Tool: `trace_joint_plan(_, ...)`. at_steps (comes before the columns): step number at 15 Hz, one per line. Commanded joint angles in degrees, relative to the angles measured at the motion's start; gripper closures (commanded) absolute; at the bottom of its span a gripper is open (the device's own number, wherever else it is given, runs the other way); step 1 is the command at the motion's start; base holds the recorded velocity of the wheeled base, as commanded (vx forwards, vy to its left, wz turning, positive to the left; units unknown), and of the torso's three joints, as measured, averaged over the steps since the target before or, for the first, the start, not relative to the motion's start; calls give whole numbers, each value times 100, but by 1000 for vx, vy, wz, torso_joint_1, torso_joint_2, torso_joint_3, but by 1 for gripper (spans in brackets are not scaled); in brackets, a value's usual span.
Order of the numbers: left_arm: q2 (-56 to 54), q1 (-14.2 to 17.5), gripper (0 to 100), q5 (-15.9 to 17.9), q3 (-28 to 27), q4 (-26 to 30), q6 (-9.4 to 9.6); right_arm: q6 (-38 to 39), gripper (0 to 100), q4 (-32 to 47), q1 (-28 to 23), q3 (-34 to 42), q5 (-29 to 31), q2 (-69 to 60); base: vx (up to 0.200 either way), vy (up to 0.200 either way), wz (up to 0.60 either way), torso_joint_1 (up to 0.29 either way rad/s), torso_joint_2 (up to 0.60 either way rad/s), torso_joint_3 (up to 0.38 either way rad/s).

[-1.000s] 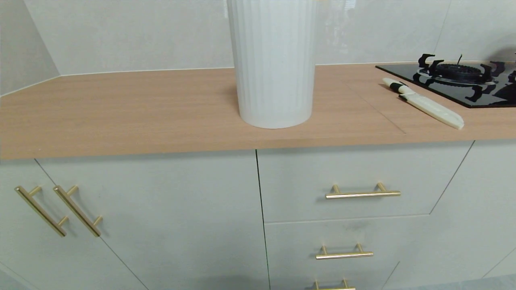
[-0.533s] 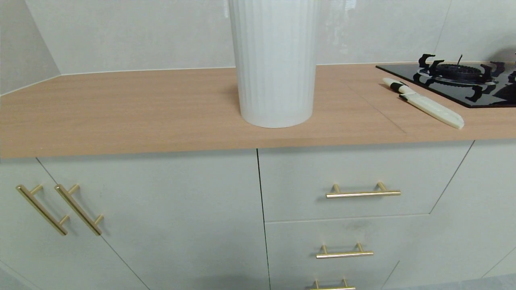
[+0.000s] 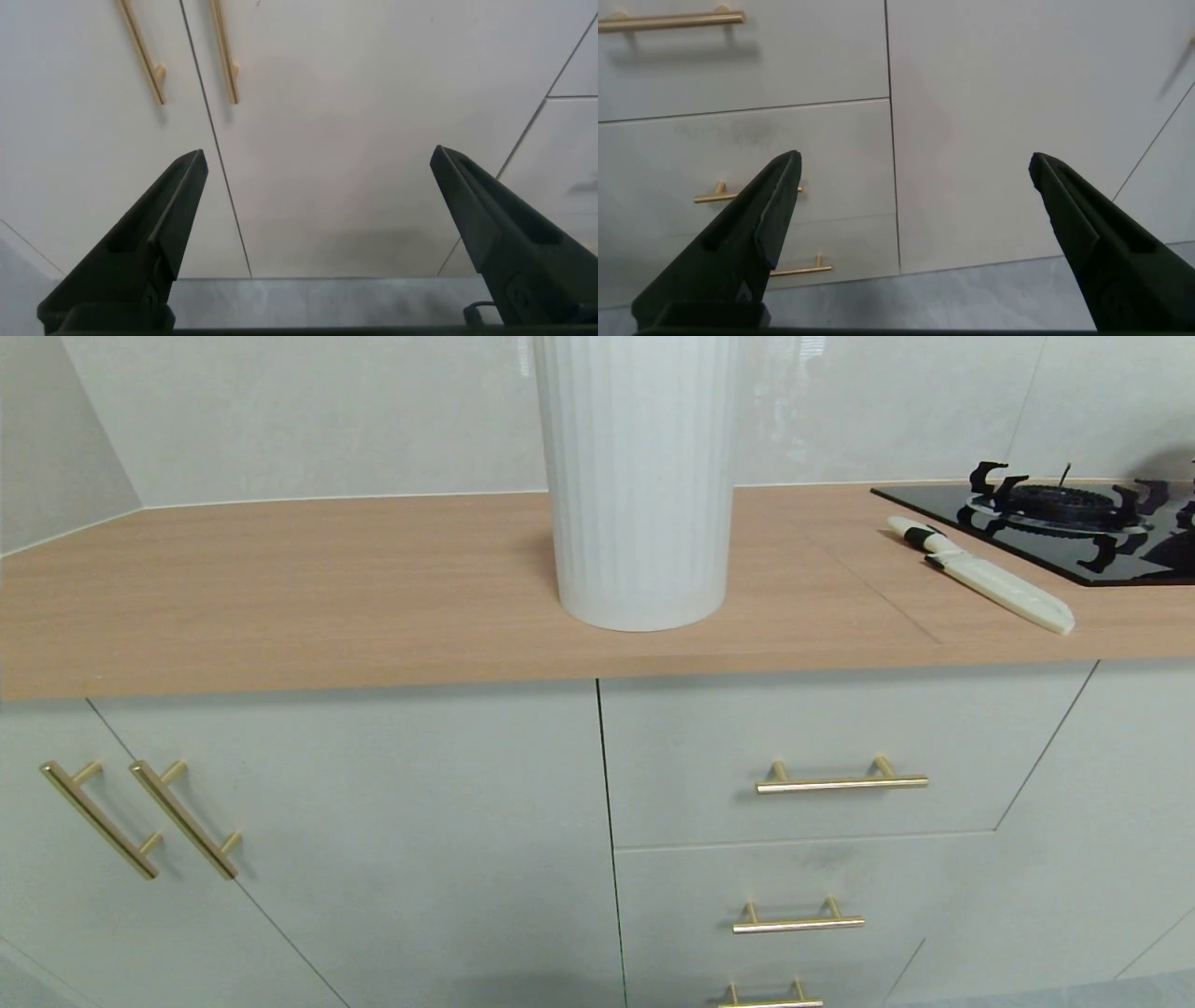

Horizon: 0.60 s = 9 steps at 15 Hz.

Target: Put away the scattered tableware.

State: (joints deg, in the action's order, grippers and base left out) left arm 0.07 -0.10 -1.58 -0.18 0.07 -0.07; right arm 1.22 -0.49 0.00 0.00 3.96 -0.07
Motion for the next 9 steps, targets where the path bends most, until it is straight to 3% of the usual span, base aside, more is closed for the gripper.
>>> trace_joint_plan(1, 1, 1, 0, -9, 1, 1, -1, 1, 0, -4, 0, 0, -1, 7, 0, 0, 0, 0, 0, 0)
trace_joint_plan(6, 1, 1, 0, 0, 1, 1, -1, 1, 0, -4, 0, 0, -1, 7, 0, 0, 0, 61, -202, -229)
trace_joint_plan(9, 1, 1, 0, 0, 1, 1, -1, 1, 0, -4, 0, 0, -1, 7, 0, 0, 0, 118, -548, -307)
